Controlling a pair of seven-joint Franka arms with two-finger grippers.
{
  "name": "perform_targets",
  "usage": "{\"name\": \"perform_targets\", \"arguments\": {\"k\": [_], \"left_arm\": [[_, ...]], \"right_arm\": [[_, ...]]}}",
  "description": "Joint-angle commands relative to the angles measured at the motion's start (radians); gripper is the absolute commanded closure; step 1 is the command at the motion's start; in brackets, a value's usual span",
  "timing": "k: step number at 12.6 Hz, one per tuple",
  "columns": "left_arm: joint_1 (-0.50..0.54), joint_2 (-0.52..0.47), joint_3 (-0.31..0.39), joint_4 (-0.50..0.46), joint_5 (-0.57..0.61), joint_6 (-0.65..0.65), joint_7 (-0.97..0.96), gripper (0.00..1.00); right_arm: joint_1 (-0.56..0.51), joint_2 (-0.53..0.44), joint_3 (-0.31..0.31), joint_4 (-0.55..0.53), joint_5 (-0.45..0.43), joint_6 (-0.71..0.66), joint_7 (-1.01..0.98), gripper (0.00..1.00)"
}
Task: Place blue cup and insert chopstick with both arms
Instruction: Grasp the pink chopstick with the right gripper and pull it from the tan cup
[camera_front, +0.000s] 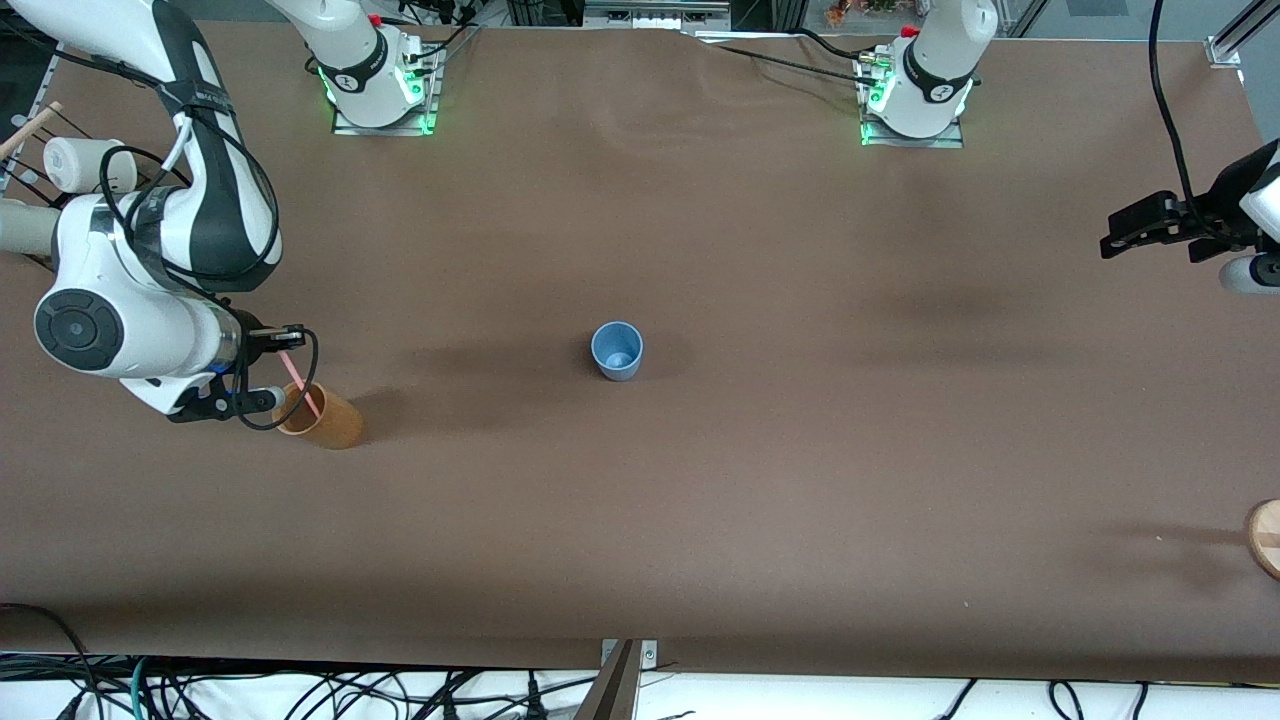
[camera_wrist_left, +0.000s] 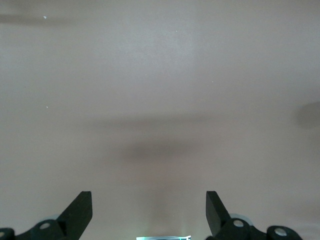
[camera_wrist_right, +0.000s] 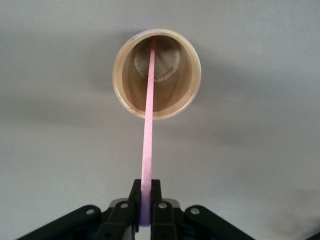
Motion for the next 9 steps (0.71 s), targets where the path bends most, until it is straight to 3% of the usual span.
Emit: {"name": "perform_targets", "arguments": {"k": [1, 9], "left_arm": [[0.008, -0.003, -0.005, -0.01, -0.006, 0.011, 0.03, 0.0], [0.003, -0.002, -0.006, -0.011, -0.008, 0.011, 0.03, 0.0]], "right_arm": [[-0.001, 0.009, 0.003, 0.08, 0.018, -0.085, -0.016, 1.0], [0.032, 0.026, 0.007, 0.312, 0.009, -0.342, -0.014, 1.0]]}}
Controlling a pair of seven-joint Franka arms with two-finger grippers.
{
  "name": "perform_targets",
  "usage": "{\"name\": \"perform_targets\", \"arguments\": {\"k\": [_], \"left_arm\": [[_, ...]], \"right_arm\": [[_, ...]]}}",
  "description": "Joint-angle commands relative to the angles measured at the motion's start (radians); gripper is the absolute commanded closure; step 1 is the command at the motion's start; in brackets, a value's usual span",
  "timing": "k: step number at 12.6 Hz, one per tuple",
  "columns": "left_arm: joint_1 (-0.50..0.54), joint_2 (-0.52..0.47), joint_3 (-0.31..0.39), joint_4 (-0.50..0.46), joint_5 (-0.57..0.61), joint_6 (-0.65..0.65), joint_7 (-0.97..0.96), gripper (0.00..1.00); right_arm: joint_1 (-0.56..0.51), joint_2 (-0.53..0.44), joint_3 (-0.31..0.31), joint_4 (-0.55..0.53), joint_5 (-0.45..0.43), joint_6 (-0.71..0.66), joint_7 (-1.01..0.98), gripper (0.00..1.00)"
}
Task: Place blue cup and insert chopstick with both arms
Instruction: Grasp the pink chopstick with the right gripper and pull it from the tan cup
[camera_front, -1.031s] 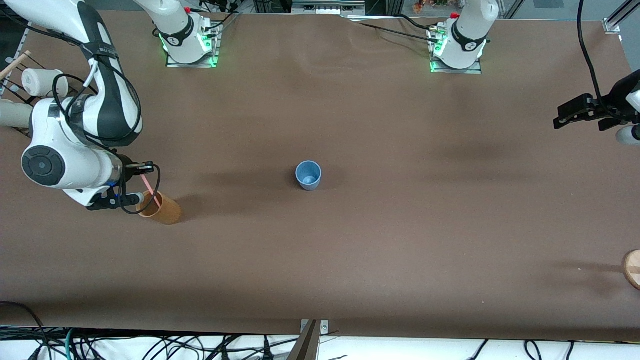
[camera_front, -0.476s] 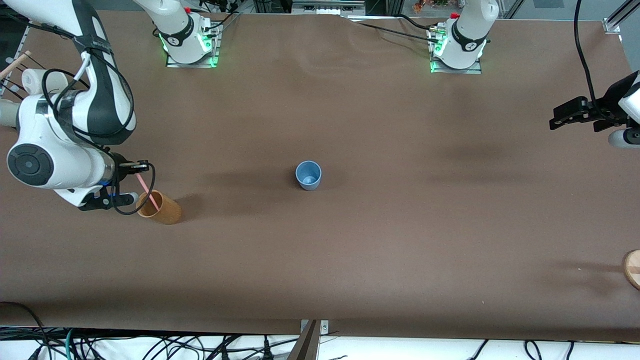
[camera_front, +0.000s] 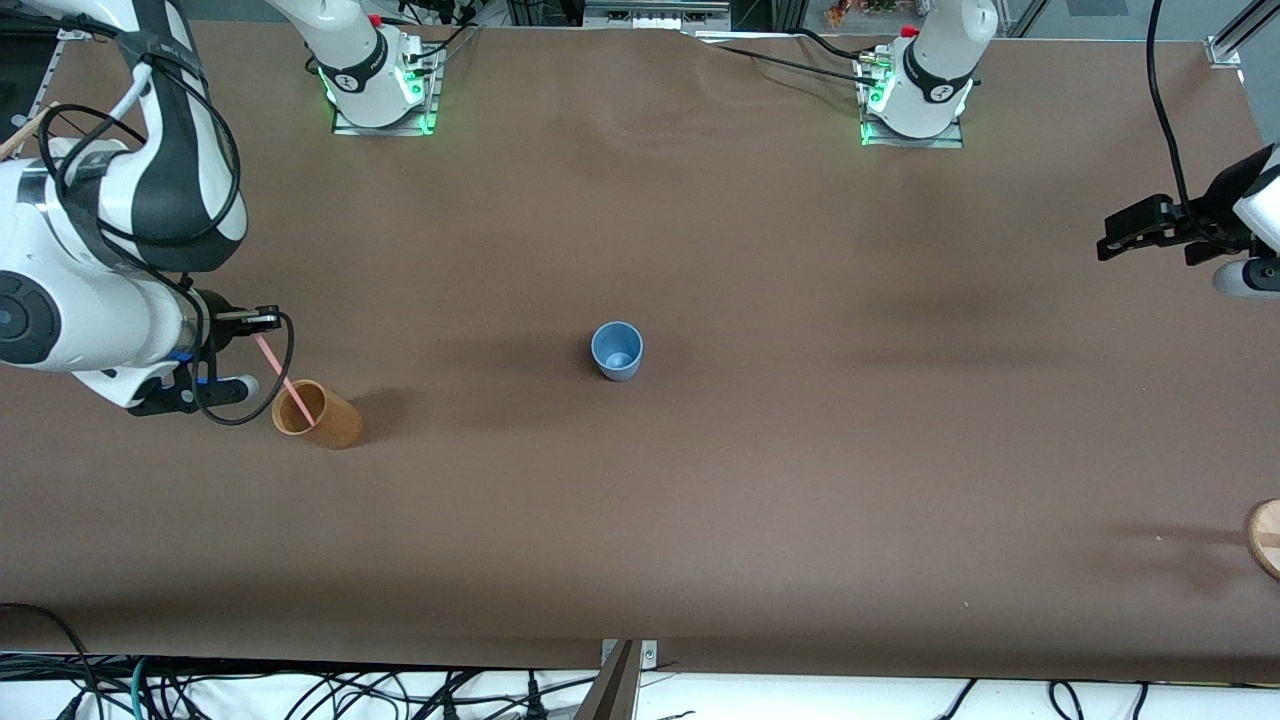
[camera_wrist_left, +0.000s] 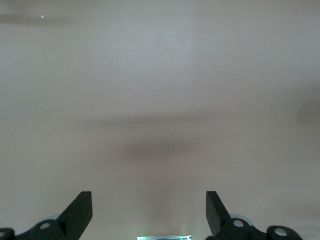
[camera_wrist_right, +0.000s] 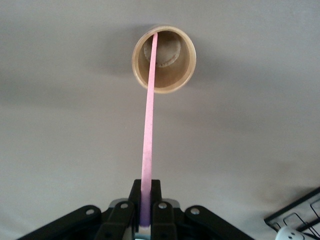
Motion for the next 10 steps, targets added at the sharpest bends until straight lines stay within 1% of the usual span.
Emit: {"name": "perform_targets", "arguments": {"k": [1, 2, 4, 7, 9, 10], "left_arm": [[0.0, -0.007, -0.006, -0.01, -0.008, 0.01, 0.023, 0.0], [-0.003, -0.007, -0.006, -0.01, -0.008, 0.01, 0.022, 0.0], [-0.004, -0.007, -0.006, -0.01, -0.008, 0.01, 0.017, 0.0], [0.002, -0.007, -0.006, -0.007, -0.006, 0.01, 0.023, 0.0], [-0.001, -0.007, -0.006, -0.007, -0.008, 0.01, 0.022, 0.0], [0.0, -0.007, -0.006, -0.007, -0.008, 0.01, 0.022, 0.0]], "right_arm": [[0.02, 0.022, 0.001, 0.098, 0.005, -0.094, -0.014, 1.0], [0.025, 0.02, 0.001, 0.109, 0.002, -0.115, -0.014, 1.0], [0.039, 0.02, 0.001, 0.167, 0.001, -0.178, -0.016, 1.0], [0.048, 0.02, 0.004, 0.196, 0.01, -0.209, -0.016, 1.0], [0.12, 0.025, 0.002, 0.221, 0.013, -0.204, 0.009, 1.0], [0.157, 0.036, 0.004, 0.235, 0.015, -0.204, 0.067, 1.0]]}}
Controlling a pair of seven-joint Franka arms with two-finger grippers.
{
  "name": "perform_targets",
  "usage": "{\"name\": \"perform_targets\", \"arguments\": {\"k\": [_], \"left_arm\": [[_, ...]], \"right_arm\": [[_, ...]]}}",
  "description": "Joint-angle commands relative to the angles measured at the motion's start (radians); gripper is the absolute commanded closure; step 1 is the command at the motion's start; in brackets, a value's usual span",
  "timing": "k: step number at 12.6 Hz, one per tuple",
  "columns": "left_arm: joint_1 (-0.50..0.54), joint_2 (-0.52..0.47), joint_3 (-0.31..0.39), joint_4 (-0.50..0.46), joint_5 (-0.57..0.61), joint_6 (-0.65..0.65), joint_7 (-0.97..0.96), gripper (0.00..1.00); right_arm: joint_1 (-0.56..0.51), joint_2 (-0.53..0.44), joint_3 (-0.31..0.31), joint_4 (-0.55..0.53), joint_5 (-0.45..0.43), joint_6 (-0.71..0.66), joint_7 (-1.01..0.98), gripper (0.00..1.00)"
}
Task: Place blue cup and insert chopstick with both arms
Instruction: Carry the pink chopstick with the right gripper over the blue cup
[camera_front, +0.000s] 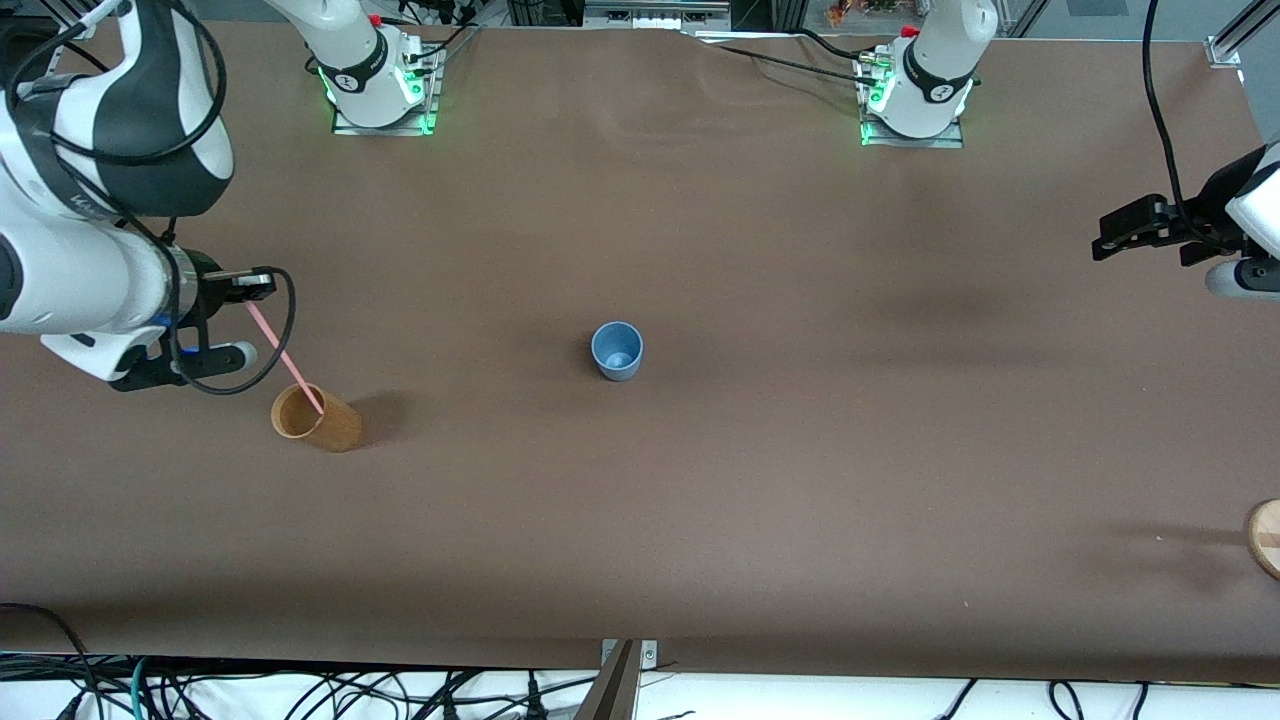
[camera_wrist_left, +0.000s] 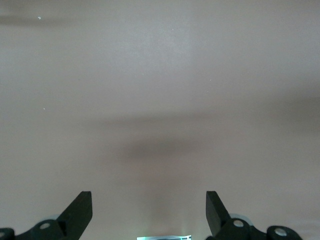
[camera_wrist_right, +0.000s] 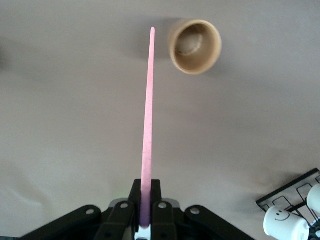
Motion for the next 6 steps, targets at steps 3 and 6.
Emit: {"name": "perform_targets", "arguments": {"k": [3, 6], "left_arm": [[0.0, -0.008, 0.0, -0.007, -0.006, 0.009, 0.021, 0.0], [0.001, -0.008, 0.0, -0.007, -0.006, 0.009, 0.02, 0.0]], "right_arm": [[0.139, 0.044, -0.003, 0.082, 0.051, -0.019, 0.132, 1.0], [0.194, 0.101, -0.002, 0.146, 0.145, -0.014, 0.194, 1.0]]}}
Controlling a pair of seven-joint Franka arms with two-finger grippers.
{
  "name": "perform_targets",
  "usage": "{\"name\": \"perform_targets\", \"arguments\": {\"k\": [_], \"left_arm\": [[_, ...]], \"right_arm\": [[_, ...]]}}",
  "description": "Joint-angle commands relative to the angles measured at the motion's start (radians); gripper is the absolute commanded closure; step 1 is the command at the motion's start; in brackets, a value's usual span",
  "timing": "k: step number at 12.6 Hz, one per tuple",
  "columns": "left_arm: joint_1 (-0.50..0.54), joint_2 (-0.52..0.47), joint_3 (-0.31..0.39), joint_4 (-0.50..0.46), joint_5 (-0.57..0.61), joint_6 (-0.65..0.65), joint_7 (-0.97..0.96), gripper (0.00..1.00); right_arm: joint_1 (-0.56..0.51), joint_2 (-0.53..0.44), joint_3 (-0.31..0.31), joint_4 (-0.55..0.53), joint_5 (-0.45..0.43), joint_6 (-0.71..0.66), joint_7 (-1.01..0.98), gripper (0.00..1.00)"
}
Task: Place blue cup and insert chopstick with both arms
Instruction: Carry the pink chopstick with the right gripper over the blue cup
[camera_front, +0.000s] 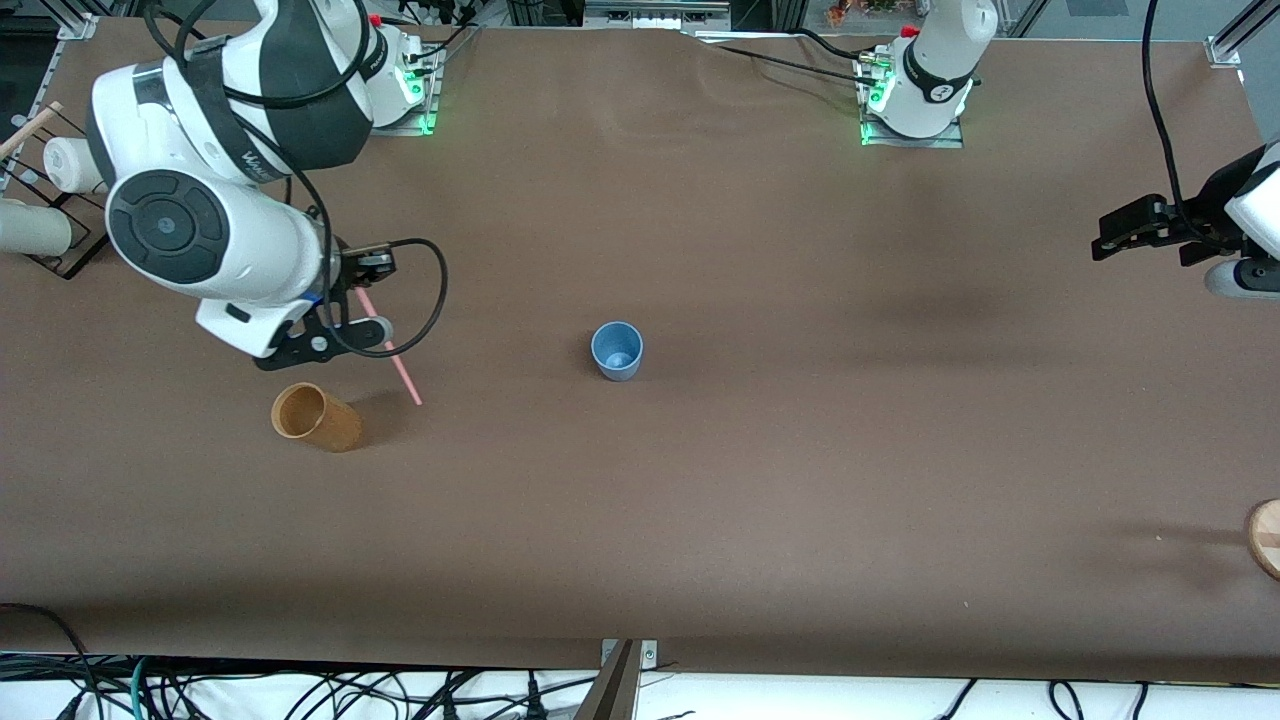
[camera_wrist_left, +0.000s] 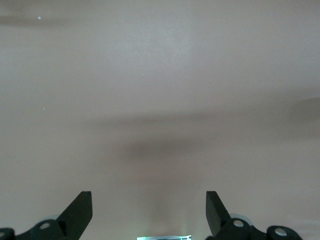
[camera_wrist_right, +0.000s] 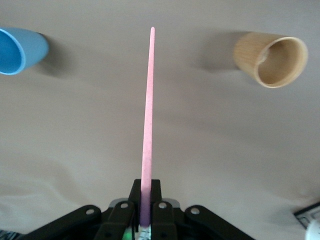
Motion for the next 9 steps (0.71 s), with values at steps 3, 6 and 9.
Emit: {"name": "perform_targets", "arguments": {"k": [3, 6, 9], "left_arm": [[0.0, -0.008, 0.0, -0.007, -0.008, 0.009, 0.02, 0.0], [-0.002, -0.008, 0.0, -0.007, -0.008, 0.009, 0.021, 0.0], [-0.002, -0.006, 0.0, -0.009, -0.009, 0.009, 0.023, 0.0]], "right_arm": [[0.125, 0.105, -0.003, 0.132, 0.104, 0.044, 0.167, 1.0], [0.171, 0.133, -0.003, 0.134, 0.184, 0.108, 0.232, 1.0], [0.211, 0.147, -0.002, 0.134, 0.227, 0.128, 0.326, 1.0]]}}
